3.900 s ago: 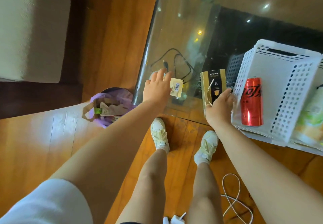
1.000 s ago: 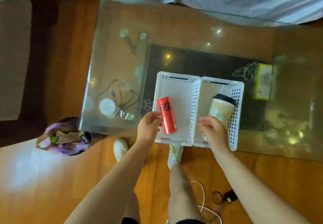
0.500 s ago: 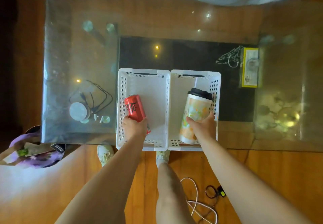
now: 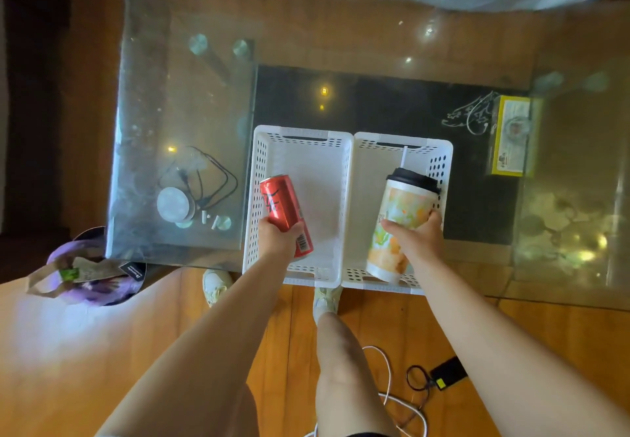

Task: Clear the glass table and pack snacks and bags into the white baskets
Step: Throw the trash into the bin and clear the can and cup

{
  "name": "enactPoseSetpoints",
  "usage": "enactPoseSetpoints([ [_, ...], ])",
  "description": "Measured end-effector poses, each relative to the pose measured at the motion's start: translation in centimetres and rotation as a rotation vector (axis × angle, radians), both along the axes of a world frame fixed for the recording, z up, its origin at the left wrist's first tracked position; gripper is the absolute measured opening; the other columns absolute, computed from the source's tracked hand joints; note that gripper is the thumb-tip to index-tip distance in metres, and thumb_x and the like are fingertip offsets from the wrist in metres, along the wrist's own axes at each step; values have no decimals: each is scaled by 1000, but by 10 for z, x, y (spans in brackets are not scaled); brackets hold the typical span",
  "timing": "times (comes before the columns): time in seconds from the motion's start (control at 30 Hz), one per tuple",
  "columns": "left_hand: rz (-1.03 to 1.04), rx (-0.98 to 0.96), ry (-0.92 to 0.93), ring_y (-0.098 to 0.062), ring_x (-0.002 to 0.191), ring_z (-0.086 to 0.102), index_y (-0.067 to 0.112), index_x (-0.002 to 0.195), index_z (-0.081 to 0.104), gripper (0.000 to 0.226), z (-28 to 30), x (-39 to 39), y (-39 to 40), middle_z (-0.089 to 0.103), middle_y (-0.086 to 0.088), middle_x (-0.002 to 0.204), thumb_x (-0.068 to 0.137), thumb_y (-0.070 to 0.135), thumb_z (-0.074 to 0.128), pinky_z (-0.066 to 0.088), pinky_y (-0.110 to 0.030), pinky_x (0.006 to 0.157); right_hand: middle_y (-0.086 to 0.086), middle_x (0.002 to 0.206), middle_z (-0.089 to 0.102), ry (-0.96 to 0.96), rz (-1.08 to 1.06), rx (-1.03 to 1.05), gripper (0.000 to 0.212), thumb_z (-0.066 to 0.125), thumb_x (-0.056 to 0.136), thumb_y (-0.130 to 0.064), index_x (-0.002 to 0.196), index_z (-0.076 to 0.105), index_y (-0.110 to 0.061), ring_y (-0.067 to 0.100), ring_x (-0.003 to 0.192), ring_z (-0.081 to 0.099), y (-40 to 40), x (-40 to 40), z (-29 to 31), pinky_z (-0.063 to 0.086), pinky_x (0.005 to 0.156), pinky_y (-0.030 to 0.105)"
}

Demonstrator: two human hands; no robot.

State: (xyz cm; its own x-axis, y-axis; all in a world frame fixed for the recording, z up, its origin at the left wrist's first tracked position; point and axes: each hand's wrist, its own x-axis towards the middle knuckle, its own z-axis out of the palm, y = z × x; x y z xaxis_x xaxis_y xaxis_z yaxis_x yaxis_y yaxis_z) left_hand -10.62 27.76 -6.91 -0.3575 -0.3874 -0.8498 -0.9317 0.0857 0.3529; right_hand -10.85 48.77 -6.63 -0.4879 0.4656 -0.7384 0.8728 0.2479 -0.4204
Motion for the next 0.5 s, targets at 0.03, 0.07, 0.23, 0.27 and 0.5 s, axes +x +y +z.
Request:
enactPoseSetpoints([
  [0.03, -4, 12, 13, -30, 111, 56, 5, 126, 39, 50, 6, 1, -1, 55, -15, 124, 85, 15, 64, 44, -33, 85, 7, 125, 52, 15, 2, -8, 83, 80, 67, -30, 133, 31, -18, 25, 106, 56, -1, 1, 5, 48, 86, 41],
  [0.07, -4, 30, 26, -29, 112, 57, 5, 127, 39, 50, 13, 4, -2, 55, -14, 124, 85, 16, 64, 44, -33, 86, 6, 124, 53, 29, 5, -14, 83, 80, 67, -29, 133, 31, -18, 23, 103, 55, -2, 3, 12, 48, 84, 40],
  [0.23, 68, 173, 121, -23, 108, 57, 7, 132, 37, 54, 48, 23, -21, 56, -10, 122, 86, 18, 63, 45, -35, 90, 5, 123, 55, 97, 26, -36, 85, 80, 67, -30, 136, 31, -20, 25, 108, 58, -20, 7, 50, 50, 90, 43],
  [0.27, 98, 192, 145, -25, 110, 58, 6, 132, 37, 54, 54, 29, -28, 56, -11, 122, 86, 17, 63, 45, -35, 89, 4, 124, 55, 115, 38, -44, 86, 80, 67, -30, 137, 30, -21, 24, 108, 58, -28, 8, 58, 49, 91, 42],
  [0.5, 297, 193, 232, -17, 97, 60, 13, 136, 36, 58, 80, 90, -122, 57, -4, 122, 86, 25, 64, 51, -17, 57, 7, 130, 53, 201, 199, -108, 88, 80, 68, -32, 138, 28, -23, 22, 109, 57, -133, 20, 104, 50, 89, 37],
])
